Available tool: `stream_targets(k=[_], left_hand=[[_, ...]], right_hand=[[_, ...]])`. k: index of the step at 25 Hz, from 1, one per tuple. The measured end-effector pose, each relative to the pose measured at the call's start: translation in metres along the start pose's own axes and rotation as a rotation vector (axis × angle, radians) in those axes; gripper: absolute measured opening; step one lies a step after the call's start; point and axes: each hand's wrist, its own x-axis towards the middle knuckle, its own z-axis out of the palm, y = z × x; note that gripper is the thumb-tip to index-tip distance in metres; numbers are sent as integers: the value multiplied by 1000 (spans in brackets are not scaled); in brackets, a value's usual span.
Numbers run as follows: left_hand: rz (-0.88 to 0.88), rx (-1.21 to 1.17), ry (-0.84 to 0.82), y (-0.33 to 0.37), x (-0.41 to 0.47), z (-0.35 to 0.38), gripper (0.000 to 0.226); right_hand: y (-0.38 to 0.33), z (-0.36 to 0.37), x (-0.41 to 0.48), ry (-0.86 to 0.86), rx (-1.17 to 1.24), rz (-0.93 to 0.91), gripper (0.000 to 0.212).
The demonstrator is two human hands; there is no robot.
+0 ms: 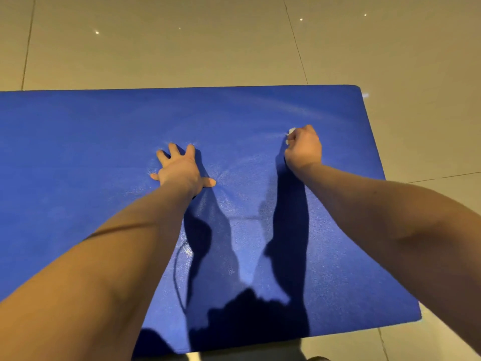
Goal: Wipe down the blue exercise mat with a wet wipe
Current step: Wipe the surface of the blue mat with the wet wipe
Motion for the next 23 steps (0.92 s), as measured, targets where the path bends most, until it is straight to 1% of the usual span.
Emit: stream_targets(k=[1, 3, 6, 8, 10, 12, 14, 16, 18, 19, 21, 23], left_hand=[[-1, -8, -5, 1, 0, 0, 106], [-4, -23, -8, 2, 2, 0, 105], [-6, -16, -3, 2, 2, 0, 107], [-4, -11, 6, 1, 2, 2, 108], [1, -5, 15, 0, 2, 3, 109], [9, -6, 20, 0, 3, 3, 109], [10, -8, 15, 0, 3, 3, 109], [11, -6, 14, -1, 3, 3, 109], [11, 1, 18, -1, 3, 3, 110], [8, 2, 20, -1, 2, 3, 109], [8, 5, 20, -1, 2, 3, 109], [4, 8, 11, -1, 2, 2, 110]], right_hand=[[-5, 5, -2, 29, 17, 27, 25], [-29, 25, -19, 40, 71, -40, 27], [-73, 54, -54, -39, 163, -209, 25], [-90, 62, -63, -94, 193, -260, 24], [-89, 57, -59, -166, 304, -239, 21], [-82, 41, -53, -236, 489, -196, 19], [-70, 29, -40, -235, 623, -127, 16], [-61, 19, -26, -202, 594, -94, 11], [-51, 13, -17, -194, 468, -112, 6], [-46, 10, -15, -162, 377, -140, 7], [-39, 8, -13, -73, 258, -148, 16], [-42, 7, -19, -17, 224, -161, 11]])
